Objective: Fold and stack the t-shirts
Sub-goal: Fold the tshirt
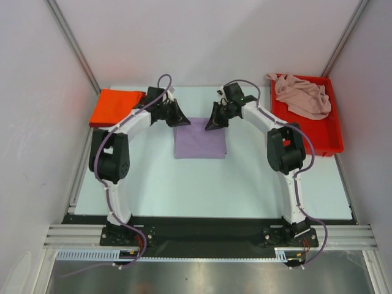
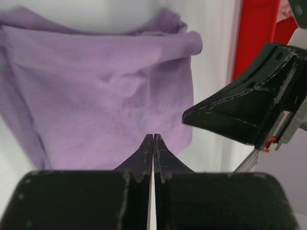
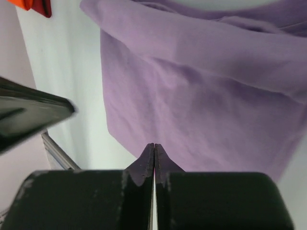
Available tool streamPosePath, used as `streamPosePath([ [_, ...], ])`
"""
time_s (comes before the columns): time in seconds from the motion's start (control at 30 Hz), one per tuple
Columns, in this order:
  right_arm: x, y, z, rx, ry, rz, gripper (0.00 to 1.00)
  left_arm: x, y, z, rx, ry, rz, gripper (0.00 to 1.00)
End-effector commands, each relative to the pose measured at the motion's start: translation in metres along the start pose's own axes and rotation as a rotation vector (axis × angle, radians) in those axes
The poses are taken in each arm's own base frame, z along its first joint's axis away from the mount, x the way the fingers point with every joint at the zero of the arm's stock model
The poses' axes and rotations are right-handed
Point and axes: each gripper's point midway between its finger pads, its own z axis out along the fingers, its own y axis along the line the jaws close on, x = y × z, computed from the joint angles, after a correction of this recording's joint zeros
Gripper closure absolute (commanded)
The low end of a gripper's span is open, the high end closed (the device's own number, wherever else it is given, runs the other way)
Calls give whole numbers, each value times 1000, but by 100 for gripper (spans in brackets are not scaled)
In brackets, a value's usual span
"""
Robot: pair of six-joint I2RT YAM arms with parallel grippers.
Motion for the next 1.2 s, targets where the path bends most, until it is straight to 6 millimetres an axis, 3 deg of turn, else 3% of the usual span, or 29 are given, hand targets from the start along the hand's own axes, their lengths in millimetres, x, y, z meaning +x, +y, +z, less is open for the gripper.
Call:
streamPosePath([
  [0.0,-22,3,18,-94,-82,15,100,1,-7,24,113,6,-21,100],
  [0.13,-20,-15,47,-132,-88,39,100,4,16,59,126,15,-38,100],
  [0.17,-29,-14,51,-158,-124,26,100,3,21,66,121,12,-42,100],
  [0.2,-28,-25,63,-159,-120,42,100,-7,19,70,135,-11,-28,100],
  [0.27,-38,-37,70,-177,-151,58,100,-7,35,87,121,-6,-60,100],
  [0.33,-41,-48,79,-195,-161,67,100,-24,41,92,133,-56,-66,100],
  [0.47,-65,-79,76,-225,-235,121,100,-47,59,96,153,-138,-122,100],
  [0.67,-85,-103,76,-253,-288,217,100,-72,70,96,181,-208,-174,100],
  [0.73,-98,-105,75,-255,-309,223,99,-80,79,102,162,-224,-203,100],
  [0.77,-93,-117,84,-225,-288,256,99,-89,77,104,162,-227,-207,100],
  [0.83,-105,-124,82,-220,-318,275,99,-88,89,117,167,-204,-258,100],
  [1.0,-118,-142,66,-133,-325,281,93,-106,78,101,138,-225,-170,100],
  [1.03,-123,-143,55,-115,-321,282,92,-116,69,87,125,-248,-143,100],
  [1.13,-137,-134,26,-69,-342,213,87,-117,61,58,74,-251,-85,96],
  [1.17,-138,-129,14,-33,-325,168,81,-122,47,33,50,-271,-61,93],
])
